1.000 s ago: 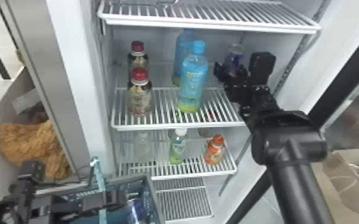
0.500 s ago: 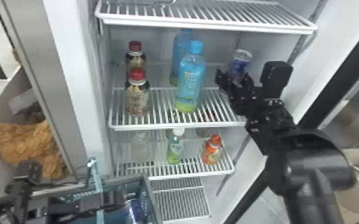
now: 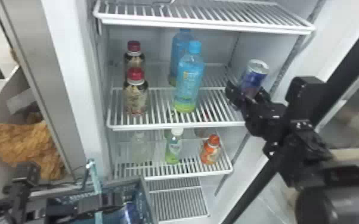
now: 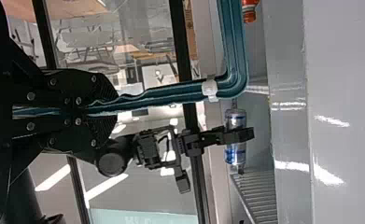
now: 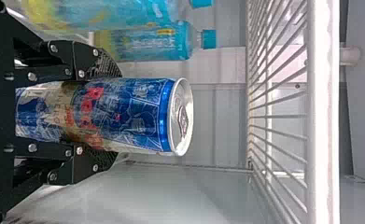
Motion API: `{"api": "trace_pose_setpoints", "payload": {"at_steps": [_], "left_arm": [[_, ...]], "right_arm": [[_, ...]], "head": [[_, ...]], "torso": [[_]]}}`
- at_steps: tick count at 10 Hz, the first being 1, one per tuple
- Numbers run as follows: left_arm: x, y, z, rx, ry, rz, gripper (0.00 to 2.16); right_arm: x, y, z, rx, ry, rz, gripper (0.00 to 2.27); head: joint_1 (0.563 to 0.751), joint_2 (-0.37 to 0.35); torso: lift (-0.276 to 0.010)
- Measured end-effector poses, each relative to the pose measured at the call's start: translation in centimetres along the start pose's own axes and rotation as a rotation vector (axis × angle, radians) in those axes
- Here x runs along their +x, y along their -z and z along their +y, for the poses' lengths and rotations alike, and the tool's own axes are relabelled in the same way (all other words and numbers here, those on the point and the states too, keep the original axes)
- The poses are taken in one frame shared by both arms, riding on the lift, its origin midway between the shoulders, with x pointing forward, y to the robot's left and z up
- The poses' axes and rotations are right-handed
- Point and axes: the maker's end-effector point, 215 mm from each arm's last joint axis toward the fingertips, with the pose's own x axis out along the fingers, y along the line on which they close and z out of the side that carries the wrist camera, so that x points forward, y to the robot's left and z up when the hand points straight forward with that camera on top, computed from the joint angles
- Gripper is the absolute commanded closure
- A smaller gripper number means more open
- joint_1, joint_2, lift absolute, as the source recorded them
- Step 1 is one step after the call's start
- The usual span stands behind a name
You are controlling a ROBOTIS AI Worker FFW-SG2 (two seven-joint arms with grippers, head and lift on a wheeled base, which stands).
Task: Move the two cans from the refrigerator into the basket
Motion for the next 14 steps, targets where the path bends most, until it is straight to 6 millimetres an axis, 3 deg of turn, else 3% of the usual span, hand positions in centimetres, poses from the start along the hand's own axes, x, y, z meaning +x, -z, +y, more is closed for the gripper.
{"api": "trace_pose_setpoints", "payload": {"at_steps": [5,9,12,14], "left_arm": [[0.0,0.1,0.1,-0.004,0.000,0.001,1.19],[0.2,0.1,0.0,-0.005,0.006,0.005,1.19],[0.5,0.2,0.0,-0.004,0.010,0.007,1.19],[0.7,0.2,-0.2,-0.004,0.015,0.011,1.19]], "right_arm": [[-8.6,2.0,1.9,0.024,-0.048,0.102,1.28],[-16.0,4.7,7.5,0.088,-0.213,0.258,1.28],[-19.6,7.7,10.5,0.126,-0.323,0.394,1.28],[-20.1,10.8,11.2,0.139,-0.372,0.481,1.28]], "head": [[0.695,-0.212],[0.695,-0.170],[0.695,-0.137],[0.695,-0.132]], "torso": [[-0.025],[-0.025],[-0.025],[-0.025]]}}
